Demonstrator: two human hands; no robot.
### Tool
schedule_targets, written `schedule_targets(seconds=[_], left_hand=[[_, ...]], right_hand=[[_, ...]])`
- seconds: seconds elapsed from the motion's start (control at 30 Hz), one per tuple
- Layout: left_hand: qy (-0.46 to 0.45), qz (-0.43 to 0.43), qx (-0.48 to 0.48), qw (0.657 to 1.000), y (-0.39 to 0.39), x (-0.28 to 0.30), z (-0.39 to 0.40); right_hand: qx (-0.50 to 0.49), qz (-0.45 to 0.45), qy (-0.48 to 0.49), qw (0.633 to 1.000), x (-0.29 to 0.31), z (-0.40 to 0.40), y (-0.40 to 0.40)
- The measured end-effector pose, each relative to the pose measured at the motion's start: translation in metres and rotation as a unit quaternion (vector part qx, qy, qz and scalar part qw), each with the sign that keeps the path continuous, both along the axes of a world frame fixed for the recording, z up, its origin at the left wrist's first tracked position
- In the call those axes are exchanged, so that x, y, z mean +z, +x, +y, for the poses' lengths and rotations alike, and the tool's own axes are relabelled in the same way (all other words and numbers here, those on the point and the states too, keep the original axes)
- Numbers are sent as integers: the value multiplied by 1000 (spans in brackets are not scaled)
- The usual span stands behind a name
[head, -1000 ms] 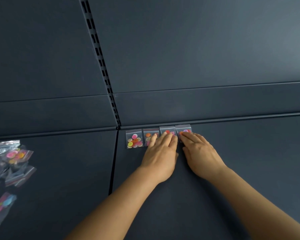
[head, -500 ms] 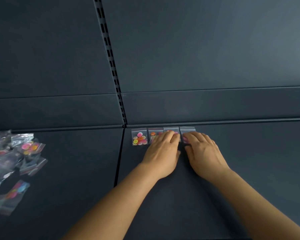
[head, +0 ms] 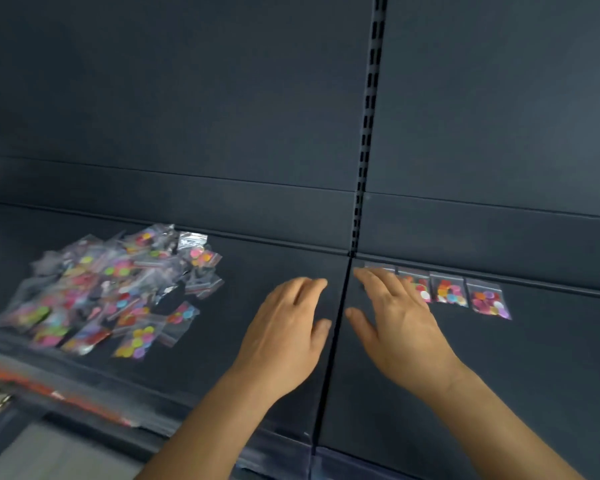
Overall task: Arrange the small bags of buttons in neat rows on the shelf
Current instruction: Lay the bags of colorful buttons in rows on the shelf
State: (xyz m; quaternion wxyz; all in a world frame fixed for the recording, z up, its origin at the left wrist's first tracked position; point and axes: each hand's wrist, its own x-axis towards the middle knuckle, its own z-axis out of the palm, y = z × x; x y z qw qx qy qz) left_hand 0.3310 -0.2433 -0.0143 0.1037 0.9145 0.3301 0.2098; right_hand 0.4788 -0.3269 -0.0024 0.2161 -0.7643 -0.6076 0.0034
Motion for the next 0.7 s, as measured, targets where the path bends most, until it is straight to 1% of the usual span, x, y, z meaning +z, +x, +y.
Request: schedule_targets(seconds=[0.17, 0.27, 0.5, 0.7], left_hand=[[-10, 7, 64, 998, -80, -6, 30], [-13, 12, 80, 997, -126, -11, 52], [-32, 26, 69, 997, -223, -22, 115], [-46, 43, 38, 997, -266, -31, 151]], right_hand=[[57, 6, -26, 998, -7, 42, -70], [71, 13, -32, 997, -14, 69, -114], [47, 38, -35, 998, -28, 126, -207], [-10, 52, -48, 997, -41, 153, -245]])
